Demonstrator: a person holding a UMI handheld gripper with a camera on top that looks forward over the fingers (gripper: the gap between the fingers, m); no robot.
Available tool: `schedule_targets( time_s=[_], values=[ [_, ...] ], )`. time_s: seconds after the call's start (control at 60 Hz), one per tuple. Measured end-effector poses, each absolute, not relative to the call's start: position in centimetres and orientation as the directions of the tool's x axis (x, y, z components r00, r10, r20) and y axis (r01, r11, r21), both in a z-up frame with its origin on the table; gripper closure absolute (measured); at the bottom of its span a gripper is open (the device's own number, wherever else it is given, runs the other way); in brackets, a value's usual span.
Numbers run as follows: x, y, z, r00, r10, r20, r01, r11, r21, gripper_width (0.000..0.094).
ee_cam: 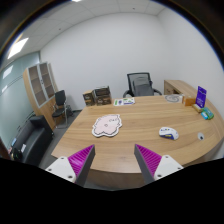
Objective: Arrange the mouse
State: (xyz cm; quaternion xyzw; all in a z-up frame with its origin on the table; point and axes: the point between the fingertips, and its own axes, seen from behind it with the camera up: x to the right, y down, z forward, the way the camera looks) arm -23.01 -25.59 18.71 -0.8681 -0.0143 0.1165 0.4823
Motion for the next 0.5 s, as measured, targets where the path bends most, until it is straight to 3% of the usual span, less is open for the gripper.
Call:
schedule_targets(
  time_s=[0.1, 0.317, 0.5],
  values=[
    [-19.2, -24.6, 16.7, 0.988, 0.097, -0.117, -0.051, -0.514, -0.856, 0.0112],
    [-8.1, -22.0, 8.8, 0.999, -0.021, -0.027, -0.034, -0.588, -0.808, 0.0105],
    [-0.1, -16.7, 4.6, 0.999, -0.036, -0.015, -0.034, -0.596, -0.802, 0.01]
  ],
)
